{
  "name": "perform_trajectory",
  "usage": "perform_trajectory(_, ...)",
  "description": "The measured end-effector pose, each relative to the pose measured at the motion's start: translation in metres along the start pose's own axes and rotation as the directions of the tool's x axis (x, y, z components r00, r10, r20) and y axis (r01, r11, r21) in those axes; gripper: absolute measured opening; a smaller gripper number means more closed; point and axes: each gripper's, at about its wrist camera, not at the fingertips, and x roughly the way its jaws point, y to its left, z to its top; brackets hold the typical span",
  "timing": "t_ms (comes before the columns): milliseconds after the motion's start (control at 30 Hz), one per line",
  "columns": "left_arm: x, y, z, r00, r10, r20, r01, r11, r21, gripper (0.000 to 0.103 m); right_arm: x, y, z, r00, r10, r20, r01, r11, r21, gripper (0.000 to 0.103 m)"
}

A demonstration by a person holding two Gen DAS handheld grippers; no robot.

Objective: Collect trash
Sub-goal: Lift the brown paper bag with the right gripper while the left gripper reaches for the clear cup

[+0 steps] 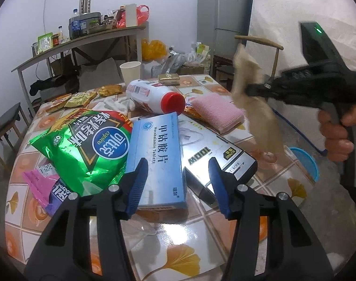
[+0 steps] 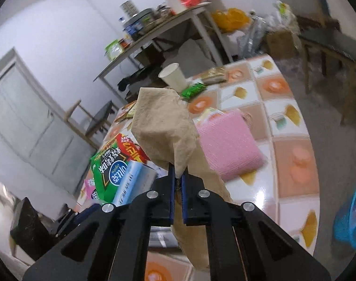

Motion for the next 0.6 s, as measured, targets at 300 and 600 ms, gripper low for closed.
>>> perform_trajectory(300,0.020,0.006,0.006,0.993,0.064,-0.099,-0.065,0.998,0.000,0.058,0.003,-0.029,-0.042,0.998,-0.031,-0.057,0.036,0.995,0.088,0.005)
perform_trajectory(600,0.025,-0.004,0.016,0.986,0.100,-0.136,-0.087,0.991,0.100,0.060,0.009,-0.036,-0.048,0.998,-0.014,-0.055,0.020,0.995,0.099,0.005)
